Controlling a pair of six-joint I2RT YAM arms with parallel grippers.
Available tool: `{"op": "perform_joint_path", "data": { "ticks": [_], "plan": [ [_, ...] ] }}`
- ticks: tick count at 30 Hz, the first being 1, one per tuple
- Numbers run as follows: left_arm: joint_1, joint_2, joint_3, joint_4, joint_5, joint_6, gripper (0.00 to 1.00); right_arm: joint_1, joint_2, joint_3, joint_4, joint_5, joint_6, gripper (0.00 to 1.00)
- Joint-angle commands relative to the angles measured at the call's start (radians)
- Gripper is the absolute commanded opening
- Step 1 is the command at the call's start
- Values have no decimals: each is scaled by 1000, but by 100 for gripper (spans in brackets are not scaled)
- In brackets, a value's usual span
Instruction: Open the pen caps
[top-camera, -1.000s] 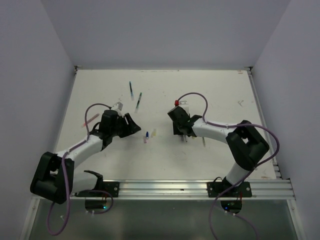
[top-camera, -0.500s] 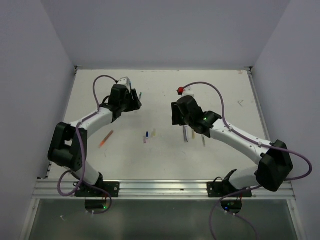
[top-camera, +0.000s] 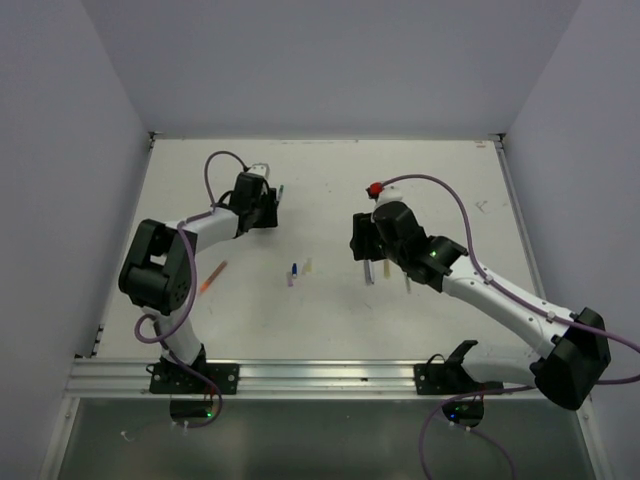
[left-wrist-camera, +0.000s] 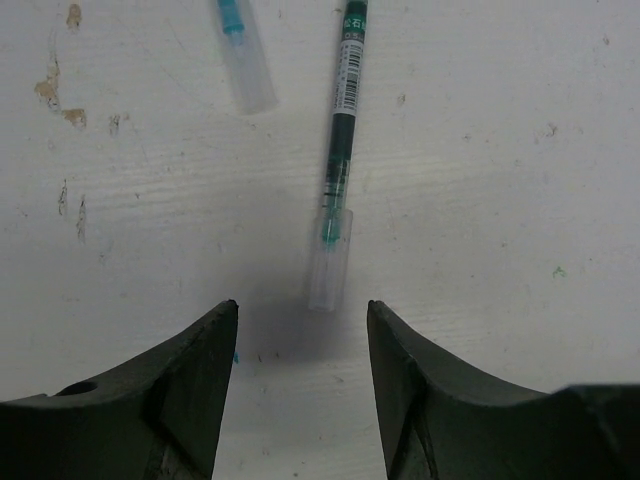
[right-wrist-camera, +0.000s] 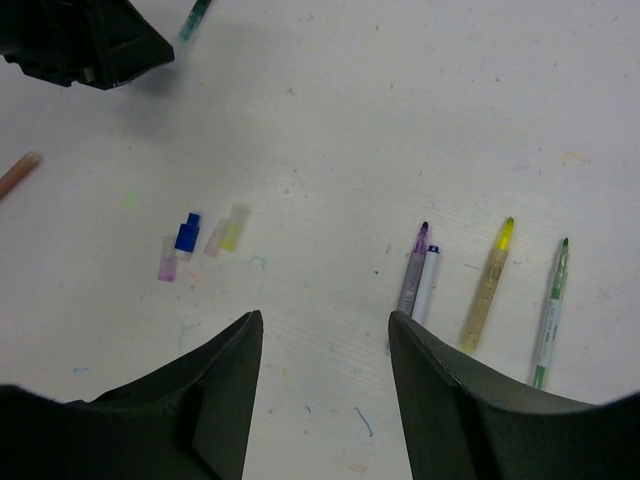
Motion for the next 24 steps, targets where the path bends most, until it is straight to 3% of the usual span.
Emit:
{"op": "perform_joint_path", "data": {
  "ticks": [1, 16, 18, 24],
  "plan": [
    [-1, 30, 51, 34, -53, 68, 57, 4, -22, -25, 27, -16, -8, 57],
    [-1, 147, 101, 37, -41, 86, 51, 4, -5, -63, 50, -15, 3, 58],
    [-1, 162, 120, 25, -37, 89, 47, 4, -5, -61, 46, -15, 3, 58],
    [-1, 144, 101, 26, -11, 66, 21, 4, -4, -45, 30, -5, 2, 58]
  ]
}}
